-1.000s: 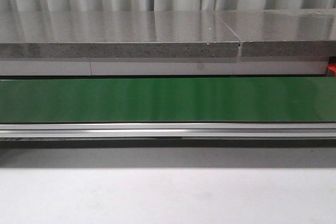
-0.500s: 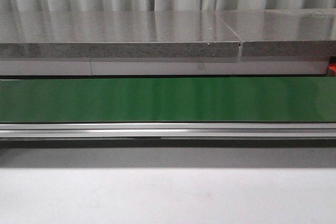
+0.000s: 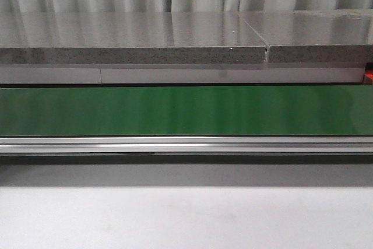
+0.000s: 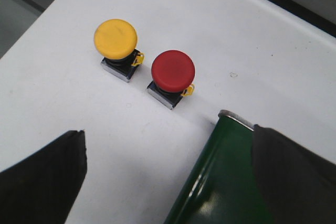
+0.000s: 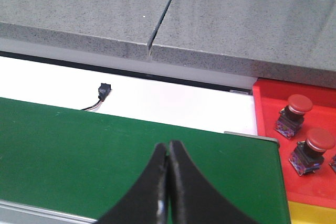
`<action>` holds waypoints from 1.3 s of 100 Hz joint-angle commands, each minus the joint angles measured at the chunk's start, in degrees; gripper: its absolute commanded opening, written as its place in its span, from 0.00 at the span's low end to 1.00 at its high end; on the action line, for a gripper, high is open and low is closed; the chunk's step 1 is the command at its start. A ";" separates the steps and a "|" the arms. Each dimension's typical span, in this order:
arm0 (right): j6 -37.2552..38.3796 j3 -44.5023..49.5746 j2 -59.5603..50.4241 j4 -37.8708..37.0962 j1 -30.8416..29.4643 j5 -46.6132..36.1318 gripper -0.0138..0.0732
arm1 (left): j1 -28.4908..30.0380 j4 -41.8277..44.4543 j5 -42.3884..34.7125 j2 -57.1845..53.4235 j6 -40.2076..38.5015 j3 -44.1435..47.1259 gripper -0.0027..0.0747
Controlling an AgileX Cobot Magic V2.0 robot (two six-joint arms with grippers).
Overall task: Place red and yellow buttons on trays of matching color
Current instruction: 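Move the left gripper down over the last red button on the table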
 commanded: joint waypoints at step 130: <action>-0.42 -1.47 -0.23 0.55 -0.05 -3.58 0.08 | 0.40 -1.15 -6.72 21.84 -0.42 -16.10 0.84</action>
